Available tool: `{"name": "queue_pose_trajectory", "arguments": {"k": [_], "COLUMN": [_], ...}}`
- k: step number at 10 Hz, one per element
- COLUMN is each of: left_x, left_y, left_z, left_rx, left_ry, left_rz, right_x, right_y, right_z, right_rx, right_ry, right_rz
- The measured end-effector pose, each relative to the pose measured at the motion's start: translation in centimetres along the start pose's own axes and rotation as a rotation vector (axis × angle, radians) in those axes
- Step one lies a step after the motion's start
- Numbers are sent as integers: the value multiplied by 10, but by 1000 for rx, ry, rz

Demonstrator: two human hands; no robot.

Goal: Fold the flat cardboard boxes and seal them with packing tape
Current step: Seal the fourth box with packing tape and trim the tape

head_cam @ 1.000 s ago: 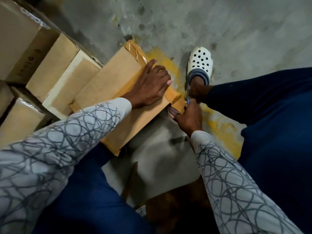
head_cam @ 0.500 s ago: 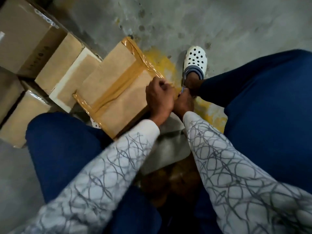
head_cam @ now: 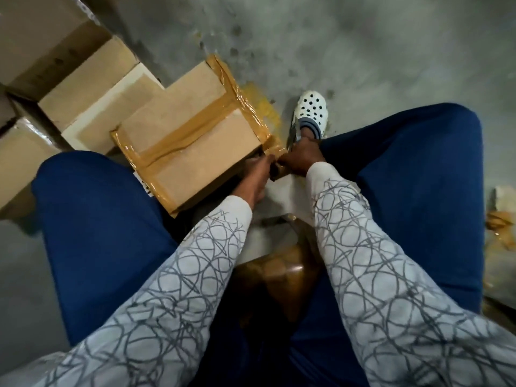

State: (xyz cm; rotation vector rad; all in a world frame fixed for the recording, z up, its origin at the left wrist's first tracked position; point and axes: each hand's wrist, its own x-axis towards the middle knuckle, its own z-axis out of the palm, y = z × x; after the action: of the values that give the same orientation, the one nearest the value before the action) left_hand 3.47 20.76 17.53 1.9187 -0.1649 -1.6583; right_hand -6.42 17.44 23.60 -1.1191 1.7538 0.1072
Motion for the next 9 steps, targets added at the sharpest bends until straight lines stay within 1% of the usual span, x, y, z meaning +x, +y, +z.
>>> {"name": "queue_pose_trajectory", "arguments": {"k": [1,2,3,4,5,6,7,8,9], "left_x": [-2,3,9,8,11,9,9,1,-6], "left_y": [-12,-23,-33,-37,-44,-46,-47,-48,-43], "left_z": [8,13,15,15,15,15,13,0,-9], "left_rx": [-34,18,37,135,249,282,211,197,332], "left_ry": [16,25,41,40,112,140,181,186,147], "left_rz": [-22,48,114,155,211,228,193,169,242], "right_x": [0,3,0,-3,-3,-3,-9,64,106], "right_y": [-9,-16,-13,-10,-14,-22,-29,9,14], "right_z": [-12,-20,-24,-15,-1,2,14,35,15], "right_rx": [82,153,63,37,122,192,185,237,157], "right_ry": [-80,3,91,154,214,389,336,-28,12], "right_rz": [43,111,104,145,156,198,188,149,216]}}
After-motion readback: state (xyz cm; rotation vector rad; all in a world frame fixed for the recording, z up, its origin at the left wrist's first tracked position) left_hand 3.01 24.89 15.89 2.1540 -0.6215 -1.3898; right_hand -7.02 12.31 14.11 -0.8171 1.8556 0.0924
